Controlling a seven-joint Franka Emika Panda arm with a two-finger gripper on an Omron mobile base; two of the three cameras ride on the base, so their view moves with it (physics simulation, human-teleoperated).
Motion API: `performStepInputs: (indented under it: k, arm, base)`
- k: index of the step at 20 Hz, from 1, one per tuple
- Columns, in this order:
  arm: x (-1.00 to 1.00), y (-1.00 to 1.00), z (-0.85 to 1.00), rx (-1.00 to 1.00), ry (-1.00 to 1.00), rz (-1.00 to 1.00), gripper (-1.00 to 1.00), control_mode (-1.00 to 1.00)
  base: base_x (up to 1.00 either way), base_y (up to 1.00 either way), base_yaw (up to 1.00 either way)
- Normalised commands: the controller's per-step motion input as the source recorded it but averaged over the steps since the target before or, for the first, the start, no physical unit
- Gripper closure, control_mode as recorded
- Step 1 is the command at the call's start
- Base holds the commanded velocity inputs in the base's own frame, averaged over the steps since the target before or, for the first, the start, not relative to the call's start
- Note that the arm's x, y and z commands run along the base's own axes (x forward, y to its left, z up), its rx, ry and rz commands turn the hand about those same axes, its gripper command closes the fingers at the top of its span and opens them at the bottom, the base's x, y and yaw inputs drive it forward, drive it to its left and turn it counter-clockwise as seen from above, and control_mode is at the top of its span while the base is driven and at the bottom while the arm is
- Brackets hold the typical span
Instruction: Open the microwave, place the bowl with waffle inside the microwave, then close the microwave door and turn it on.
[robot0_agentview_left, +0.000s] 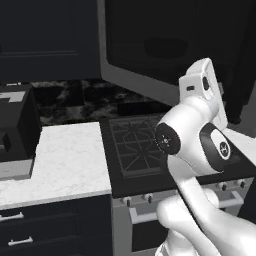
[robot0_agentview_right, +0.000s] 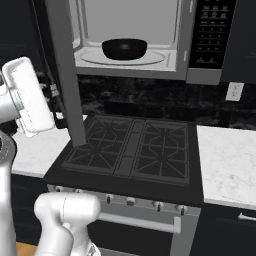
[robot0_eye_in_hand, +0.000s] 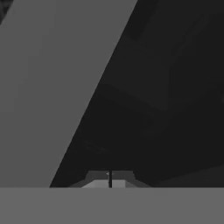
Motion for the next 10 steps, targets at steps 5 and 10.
performStepInputs:
  k: [5,10]
  arm:
    - [1.00,-0.51,0.31,0.05,-0.04,0.00,1.00,-1.00]
    - [0.94,-0.56,0.40,0.06,-0.04,0.03,1.00,-1.00]
  base:
    - [0.00,0.00,0.00]
    - [0.00,0.00,0.00]
